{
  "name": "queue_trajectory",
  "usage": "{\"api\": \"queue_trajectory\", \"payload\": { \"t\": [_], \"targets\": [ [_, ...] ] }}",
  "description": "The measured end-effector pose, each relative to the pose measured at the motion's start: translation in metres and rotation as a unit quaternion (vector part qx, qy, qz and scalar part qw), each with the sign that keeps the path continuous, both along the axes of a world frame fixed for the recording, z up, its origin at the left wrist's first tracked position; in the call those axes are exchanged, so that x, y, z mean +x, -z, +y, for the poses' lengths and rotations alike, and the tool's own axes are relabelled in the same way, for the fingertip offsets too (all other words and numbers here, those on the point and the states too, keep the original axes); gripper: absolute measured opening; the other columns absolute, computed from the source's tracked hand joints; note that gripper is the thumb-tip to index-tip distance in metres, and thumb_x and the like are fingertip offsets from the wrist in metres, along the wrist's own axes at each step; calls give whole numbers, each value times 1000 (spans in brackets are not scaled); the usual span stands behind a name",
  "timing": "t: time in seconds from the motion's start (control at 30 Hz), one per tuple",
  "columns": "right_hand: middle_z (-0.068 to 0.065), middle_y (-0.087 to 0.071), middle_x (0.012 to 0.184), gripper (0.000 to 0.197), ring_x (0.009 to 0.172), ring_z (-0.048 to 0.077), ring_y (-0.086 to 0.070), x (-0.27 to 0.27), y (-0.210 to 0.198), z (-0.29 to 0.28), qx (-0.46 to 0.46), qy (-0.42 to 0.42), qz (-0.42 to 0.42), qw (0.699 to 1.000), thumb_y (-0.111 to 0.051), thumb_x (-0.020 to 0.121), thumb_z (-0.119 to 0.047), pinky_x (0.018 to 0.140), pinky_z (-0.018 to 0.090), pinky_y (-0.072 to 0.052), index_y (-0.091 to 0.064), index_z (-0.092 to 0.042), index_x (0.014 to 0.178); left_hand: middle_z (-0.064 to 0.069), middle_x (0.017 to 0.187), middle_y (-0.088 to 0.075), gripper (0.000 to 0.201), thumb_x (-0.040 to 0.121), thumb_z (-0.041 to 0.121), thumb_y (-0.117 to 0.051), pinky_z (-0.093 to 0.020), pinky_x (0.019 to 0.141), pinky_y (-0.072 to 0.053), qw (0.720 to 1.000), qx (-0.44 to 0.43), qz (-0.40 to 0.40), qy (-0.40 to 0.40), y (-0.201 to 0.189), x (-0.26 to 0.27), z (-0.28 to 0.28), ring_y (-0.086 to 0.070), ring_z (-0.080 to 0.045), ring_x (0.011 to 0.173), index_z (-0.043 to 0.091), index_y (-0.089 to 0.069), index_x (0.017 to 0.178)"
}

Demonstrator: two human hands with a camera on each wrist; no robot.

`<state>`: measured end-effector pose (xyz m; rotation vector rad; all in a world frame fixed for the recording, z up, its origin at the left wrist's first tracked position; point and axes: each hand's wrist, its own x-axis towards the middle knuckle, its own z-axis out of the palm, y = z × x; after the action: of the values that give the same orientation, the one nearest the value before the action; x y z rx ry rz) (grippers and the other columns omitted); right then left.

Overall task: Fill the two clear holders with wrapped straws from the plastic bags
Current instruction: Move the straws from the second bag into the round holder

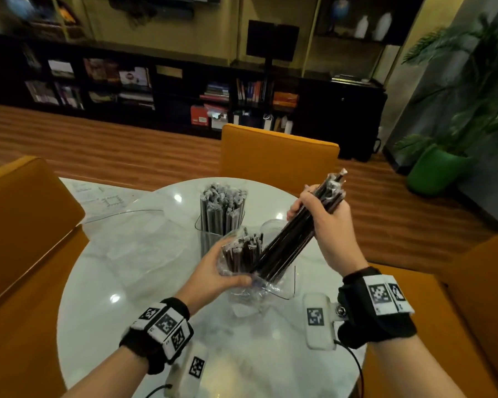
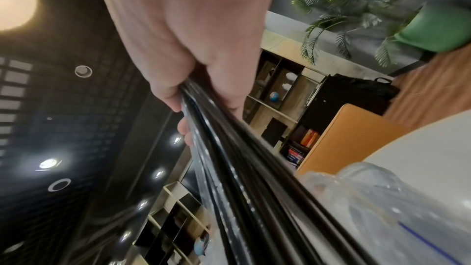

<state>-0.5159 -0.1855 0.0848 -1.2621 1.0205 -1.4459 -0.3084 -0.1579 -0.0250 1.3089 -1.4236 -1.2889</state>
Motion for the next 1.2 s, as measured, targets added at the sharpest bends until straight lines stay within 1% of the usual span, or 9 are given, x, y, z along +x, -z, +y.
{"api": "queue_trajectory", "payload": {
  "t": [0.13, 0.3, 0.37, 0.53, 0.67, 0.8, 0.93, 1.0, 1.2],
  "targets": [
    [16, -60, 79, 9, 74, 28, -61, -4, 12, -14, 39, 0, -10, 999, -57, 95, -4, 81, 43, -54, -51, -8, 99, 8, 150, -36, 91, 63, 27, -88, -47, 115, -30, 1000, 5, 0, -14, 3, 1, 2, -34, -14, 137, 34, -38, 140],
    [18, -68, 79, 18, 72, 18, -69, 11, 61, -6, 107, 1, 81, 991, -64, 87, 0, 77, 36, -53, -55, 5, 102, 11, 144, -42, 78, 66, 20, -87, -26, 99, -48, 999, 5, 27, -26, 5, -3, 0, -46, -17, 130, 38, -45, 130],
    [17, -66, 79, 11, 68, 17, -69, 17, 70, 3, 107, -13, 93, 990, -61, 89, 0, 75, 35, -53, -56, 1, 99, 14, 144, -40, 79, 64, 25, -88, -35, 103, -47, 999, 10, 28, -19, 6, -4, -2, -49, -22, 129, 46, -45, 126],
    [12, -60, 79, 15, 65, 18, -62, -3, -5, -14, 24, 11, 37, 999, -52, 93, 4, 65, 29, -56, -48, -8, 101, 22, 133, -37, 79, 66, 22, -87, -46, 112, -35, 999, 21, -6, -25, 12, 6, -2, -42, -20, 133, 45, -43, 127],
    [6, -59, 79, 12, 72, 20, -63, -29, -71, -33, -8, -1, -25, 1000, -48, 96, 0, 77, 41, -58, -49, -11, 100, 24, 130, -41, 76, 62, 25, -90, -45, 109, -40, 999, 31, 0, -18, 14, 10, -1, -51, -28, 127, 59, -45, 113],
    [4, -61, 76, 12, 70, 18, -65, -44, -92, -63, -55, 61, -93, 992, -51, 92, 1, 76, 36, -57, -50, -10, 97, 16, 138, -36, 77, 66, 21, -87, -29, 100, -41, 999, 26, -2, -20, 15, 10, 2, -40, -15, 131, 46, -44, 124],
    [3, -58, 68, 15, 57, 14, -63, -46, -54, -92, -43, 154, -102, 982, -48, 93, 5, 64, 33, -54, -46, -10, 94, 17, 137, -33, 78, 67, 19, -86, -18, 91, -46, 999, 30, 0, -23, 17, 15, 8, -38, -14, 133, 48, -40, 123],
    [5, -57, 70, 19, 56, 14, -62, -45, -25, -98, -18, 189, -61, 980, -47, 93, 5, 67, 37, -53, -45, -14, 90, 16, 139, -33, 77, 66, 21, -87, -10, 76, -49, 999, 36, 9, -28, 18, 18, 11, -43, -18, 131, 55, -40, 118],
    [4, -67, 85, 15, 75, 21, -68, -24, 33, -99, 31, 242, 116, 963, -53, 89, -5, 80, 46, -57, -51, -15, 99, 6, 148, -42, 92, 57, 34, -91, -10, 73, -54, 998, 47, 23, -47, 29, 27, 14, -50, -20, 129, 39, -43, 136]
  ]
}}
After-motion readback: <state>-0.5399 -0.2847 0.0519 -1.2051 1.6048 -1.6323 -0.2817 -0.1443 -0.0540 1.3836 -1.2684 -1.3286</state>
